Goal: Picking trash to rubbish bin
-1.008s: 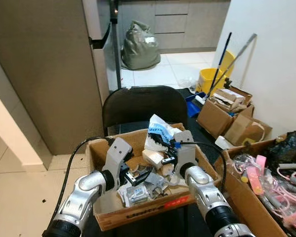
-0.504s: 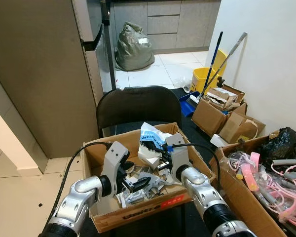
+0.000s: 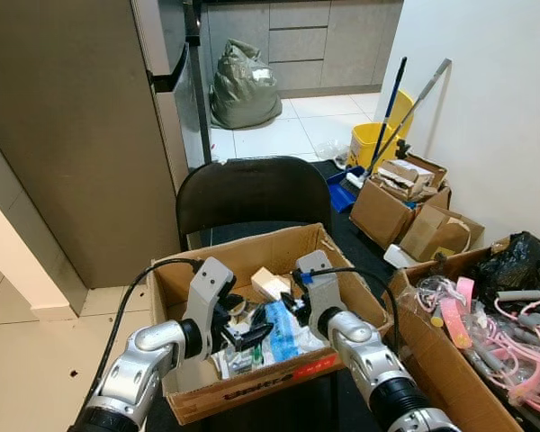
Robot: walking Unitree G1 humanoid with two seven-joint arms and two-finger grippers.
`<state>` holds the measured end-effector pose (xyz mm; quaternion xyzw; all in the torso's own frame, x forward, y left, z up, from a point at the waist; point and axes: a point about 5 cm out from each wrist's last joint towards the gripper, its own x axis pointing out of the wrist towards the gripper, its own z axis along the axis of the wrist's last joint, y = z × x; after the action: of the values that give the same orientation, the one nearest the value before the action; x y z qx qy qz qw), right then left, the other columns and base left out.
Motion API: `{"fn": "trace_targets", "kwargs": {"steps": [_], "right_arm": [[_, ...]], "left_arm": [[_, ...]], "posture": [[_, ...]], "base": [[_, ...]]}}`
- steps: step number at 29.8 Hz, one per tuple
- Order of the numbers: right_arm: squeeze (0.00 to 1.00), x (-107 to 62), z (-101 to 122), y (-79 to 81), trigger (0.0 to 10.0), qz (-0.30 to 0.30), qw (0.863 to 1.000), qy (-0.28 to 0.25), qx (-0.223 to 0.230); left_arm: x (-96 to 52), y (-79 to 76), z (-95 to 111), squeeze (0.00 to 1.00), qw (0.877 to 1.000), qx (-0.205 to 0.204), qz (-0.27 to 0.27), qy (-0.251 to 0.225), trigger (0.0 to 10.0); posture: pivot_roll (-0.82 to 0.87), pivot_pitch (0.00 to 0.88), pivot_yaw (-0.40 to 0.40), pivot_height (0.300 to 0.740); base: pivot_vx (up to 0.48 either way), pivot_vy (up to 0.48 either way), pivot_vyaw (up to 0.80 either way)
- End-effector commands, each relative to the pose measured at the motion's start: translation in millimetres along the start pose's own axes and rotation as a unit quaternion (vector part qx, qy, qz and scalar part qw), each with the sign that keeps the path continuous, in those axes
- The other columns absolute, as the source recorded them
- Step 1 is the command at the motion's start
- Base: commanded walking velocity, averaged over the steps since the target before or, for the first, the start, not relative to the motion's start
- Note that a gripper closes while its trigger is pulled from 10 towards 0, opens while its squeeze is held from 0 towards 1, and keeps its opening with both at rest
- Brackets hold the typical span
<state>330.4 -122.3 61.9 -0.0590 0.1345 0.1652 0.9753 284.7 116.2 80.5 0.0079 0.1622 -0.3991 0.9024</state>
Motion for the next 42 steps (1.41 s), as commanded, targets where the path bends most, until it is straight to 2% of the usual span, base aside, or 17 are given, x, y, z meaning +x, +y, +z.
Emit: {"fn": "trace_targets", "kwargs": {"steps": [1, 2, 3, 4, 5, 6, 7, 8, 10, 11, 16, 18, 24, 28, 32, 38, 42], "right_arm": [[0.00, -1.6, 1.8, -5.3, 10.0, -0.021, 1.000, -0.013, 0.010], [0.00, -5.9, 2.5, -17.2, 10.0, -0.059, 0.997, -0.028, 0.028], [0.00, -5.9, 2.5, -17.2, 10.0, -0.059, 0.997, -0.028, 0.028], [0.00, -11.3, 1.6, -28.1, 10.0, -0.093, 0.994, -0.042, 0.040], [0.00, -11.3, 1.6, -28.1, 10.0, -0.093, 0.994, -0.042, 0.040], [0.00, -18.3, -2.3, -39.3, 10.0, -0.130, 0.989, -0.049, 0.055], [0.00, -18.3, -2.3, -39.3, 10.0, -0.130, 0.989, -0.049, 0.055], [0.00, -27.3, -7.2, -50.4, 10.0, -0.167, 0.983, -0.055, 0.061], [0.00, -39.0, -14.4, -63.2, 10.0, -0.216, 0.973, -0.055, 0.063], [0.00, -41.7, -15.9, -65.7, 10.0, -0.226, 0.971, -0.054, 0.061], [0.00, -45.8, -17.8, -62.8, 10.0, -0.225, 0.971, -0.061, 0.058], [0.00, -47.4, -22.6, -57.0, 10.0, -0.219, 0.973, -0.053, 0.052], [0.00, -52.5, -30.7, -54.3, 10.0, -0.231, 0.970, -0.039, 0.058], [0.00, -54.1, -33.9, -55.2, 10.0, -0.236, 0.969, -0.030, 0.060], [0.00, -55.3, -36.7, -54.3, 10.0, -0.237, 0.969, -0.019, 0.067], [0.00, -57.8, -48.5, -53.0, 10.0, -0.237, 0.969, 0.013, 0.074], [0.00, -57.8, -53.0, -52.1, 10.0, -0.235, 0.968, 0.031, 0.080]], "left_arm": [[-2.6, 6.3, -3.1, 0.00, 1.000, 0.005, 0.023, 0.005, 10.0], [-2.2, 12.8, -1.1, 0.00, 0.998, 0.014, 0.062, -0.004, 10.0], [-2.2, 12.8, -1.1, 0.00, 0.998, 0.014, 0.062, -0.004, 10.0], [-2.6, 18.5, 1.7, 0.00, 0.995, 0.019, 0.096, -0.018, 10.0], [-2.6, 18.5, 1.7, 0.00, 0.995, 0.019, 0.096, -0.018, 10.0], [-4.9, 27.5, 8.1, 0.00, 0.986, 0.034, 0.156, -0.042, 10.0], [-4.9, 27.5, 8.1, 0.00, 0.986, 0.034, 0.156, -0.042, 10.0], [-9.3, 36.4, 16.2, 0.00, 0.972, 0.030, 0.219, -0.077, 10.0], [-14.2, 42.6, 26.5, 0.00, 0.955, 0.034, 0.271, -0.113, 10.0], [-13.6, 41.6, 28.6, 0.00, 0.954, 0.038, 0.272, -0.117, 10.0], [-3.3, 29.3, 29.8, 0.00, 0.965, 0.066, 0.230, -0.107, 10.0], [6.3, 17.8, 24.6, 0.00, 0.974, 0.090, 0.186, -0.089, 10.0], [11.9, 11.7, 11.5, 0.00, 0.976, 0.090, 0.185, -0.065, 10.0], [13.3, 9.1, 11.9, 0.00, 0.976, 0.104, 0.177, -0.067, 10.0], [14.1, 9.8, 13.0, 0.00, 0.976, 0.109, 0.175, -0.063, 10.0], [9.2, 24.8, 17.3, 0.00, 0.963, 0.110, 0.235, -0.071, 10.0], [11.7, 25.0, 17.8, 0.00, 0.965, 0.114, 0.226, -0.066, 10.0]], "posture": [[-0.06, 0.059, 0.014, 0.740], [-0.05, 0.050, -0.002, 0.740], [-0.05, 0.050, -0.002, 0.740], [-0.04, 0.050, -0.015, 0.740], [-0.04, 0.050, -0.015, 0.740], [-0.05, 0.042, -0.023, 0.740], [-0.05, 0.042, -0.023, 0.740], [-0.05, 0.031, -0.029, 0.740], [-0.04, 0.027, -0.030, 0.740], [-0.04, 0.022, -0.030, 0.740], [-0.05, 0.016, -0.032, 0.740], [-0.06, 0.011, -0.035, 0.740], [-0.06, 0.017, -0.033, 0.740], [-0.06, 0.019, -0.032, 0.740], [-0.06, 0.022, -0.028, 0.740], [-0.06, 0.019, -0.006, 0.740], [-0.07, 0.022, 0.014, 0.740]], "base": [[0.000, 0.000, 0.00], [0.000, 0.000, 0.00], [0.000, 0.000, 0.00], [0.000, 0.000, 0.00], [0.000, 0.000, 0.00], [0.000, 0.000, 0.00], [0.000, 0.000, 0.00], [0.000, 0.000, -0.43], [0.000, 0.000, -0.80], [0.000, 0.000, -0.80], [0.000, 0.000, -0.80], [0.000, 0.000, -0.80], [0.000, 0.000, -0.80], [0.000, 0.000, -0.80], [0.000, 0.000, -0.80], [0.000, 0.000, -0.80], [0.000, 0.000, -0.80]]}}
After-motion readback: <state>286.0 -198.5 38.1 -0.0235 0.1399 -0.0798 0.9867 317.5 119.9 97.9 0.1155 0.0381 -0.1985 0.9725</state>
